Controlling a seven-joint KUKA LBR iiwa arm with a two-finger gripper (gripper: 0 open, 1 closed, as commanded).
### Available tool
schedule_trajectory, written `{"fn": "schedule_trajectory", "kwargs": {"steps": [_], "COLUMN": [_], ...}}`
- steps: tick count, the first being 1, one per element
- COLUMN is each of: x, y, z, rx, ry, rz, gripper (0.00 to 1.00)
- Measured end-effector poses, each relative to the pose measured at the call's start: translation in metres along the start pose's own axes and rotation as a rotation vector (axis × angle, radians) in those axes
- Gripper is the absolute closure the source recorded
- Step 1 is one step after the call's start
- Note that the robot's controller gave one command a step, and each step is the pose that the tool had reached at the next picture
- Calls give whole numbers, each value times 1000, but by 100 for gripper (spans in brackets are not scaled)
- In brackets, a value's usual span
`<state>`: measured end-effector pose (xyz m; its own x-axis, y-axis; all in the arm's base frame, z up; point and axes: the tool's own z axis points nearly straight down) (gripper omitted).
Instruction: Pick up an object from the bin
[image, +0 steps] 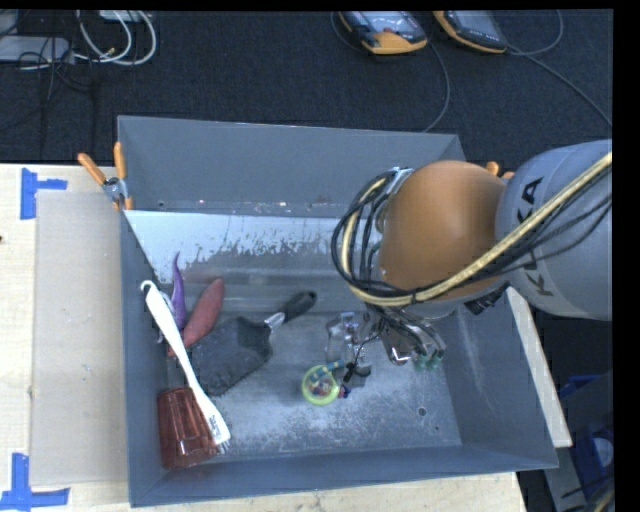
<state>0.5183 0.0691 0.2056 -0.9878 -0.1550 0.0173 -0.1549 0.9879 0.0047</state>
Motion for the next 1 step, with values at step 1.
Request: {"fn": "schedule_trajectory", "kwargs": {"steps": [1], "x": [1], "y": [-4], "z": [-34], "rx": [2], "ry": [-27], "rz": [2], "gripper": [100]}}
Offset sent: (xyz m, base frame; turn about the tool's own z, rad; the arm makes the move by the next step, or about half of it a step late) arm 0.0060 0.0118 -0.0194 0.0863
